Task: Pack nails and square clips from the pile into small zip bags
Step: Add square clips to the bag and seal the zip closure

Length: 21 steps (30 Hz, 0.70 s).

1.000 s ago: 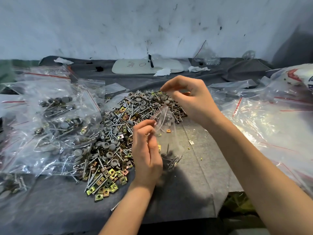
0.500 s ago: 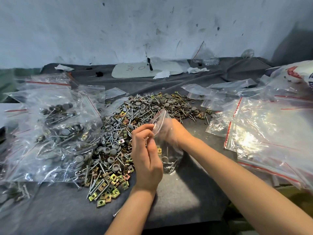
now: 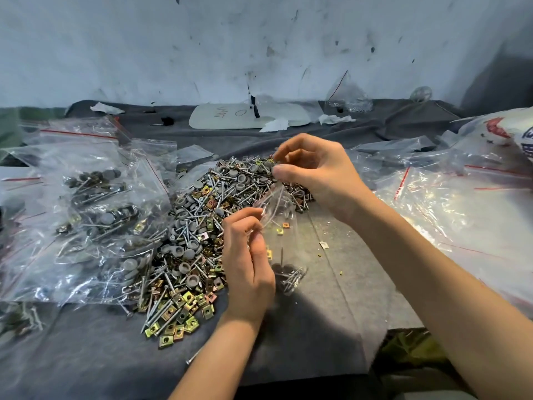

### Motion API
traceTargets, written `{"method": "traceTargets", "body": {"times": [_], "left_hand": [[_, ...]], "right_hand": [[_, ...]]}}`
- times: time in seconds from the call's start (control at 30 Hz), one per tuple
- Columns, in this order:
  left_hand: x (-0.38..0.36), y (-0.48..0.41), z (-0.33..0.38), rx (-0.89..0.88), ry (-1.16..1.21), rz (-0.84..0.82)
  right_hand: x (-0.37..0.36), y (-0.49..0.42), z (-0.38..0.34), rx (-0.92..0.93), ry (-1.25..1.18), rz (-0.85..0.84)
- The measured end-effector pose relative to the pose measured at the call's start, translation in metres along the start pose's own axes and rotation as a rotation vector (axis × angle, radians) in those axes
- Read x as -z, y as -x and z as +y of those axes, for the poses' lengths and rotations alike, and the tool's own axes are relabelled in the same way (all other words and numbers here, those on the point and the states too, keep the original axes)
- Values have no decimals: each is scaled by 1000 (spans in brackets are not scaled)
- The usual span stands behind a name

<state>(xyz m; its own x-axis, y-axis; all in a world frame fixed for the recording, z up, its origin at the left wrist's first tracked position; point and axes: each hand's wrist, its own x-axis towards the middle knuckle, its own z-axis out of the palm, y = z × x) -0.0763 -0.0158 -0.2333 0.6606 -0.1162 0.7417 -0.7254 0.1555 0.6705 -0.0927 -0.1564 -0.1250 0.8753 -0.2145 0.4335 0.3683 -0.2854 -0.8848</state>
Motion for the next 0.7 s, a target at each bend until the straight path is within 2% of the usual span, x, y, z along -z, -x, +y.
{"method": "traceTargets", "body": {"times": [0.17, 0.27, 0.33, 0.43, 0.53, 0.7], "left_hand": [[1, 1, -2, 12, -25, 15], [3, 1, 0, 21, -36, 14], [2, 0, 1, 23, -22, 4], [2, 0, 4, 13, -19, -2], [2, 0, 8, 22, -26, -24], [11, -15, 25, 39, 7, -148]], "right_hand": [[-17, 7, -11, 178, 532, -95], [-16, 13, -8, 203, 601, -42], [-10, 18, 0, 164, 518, 59], [-10, 36, 23, -57, 266, 204], [-18, 67, 55, -263, 44, 250], [-24, 86, 68, -337, -142, 242]]}}
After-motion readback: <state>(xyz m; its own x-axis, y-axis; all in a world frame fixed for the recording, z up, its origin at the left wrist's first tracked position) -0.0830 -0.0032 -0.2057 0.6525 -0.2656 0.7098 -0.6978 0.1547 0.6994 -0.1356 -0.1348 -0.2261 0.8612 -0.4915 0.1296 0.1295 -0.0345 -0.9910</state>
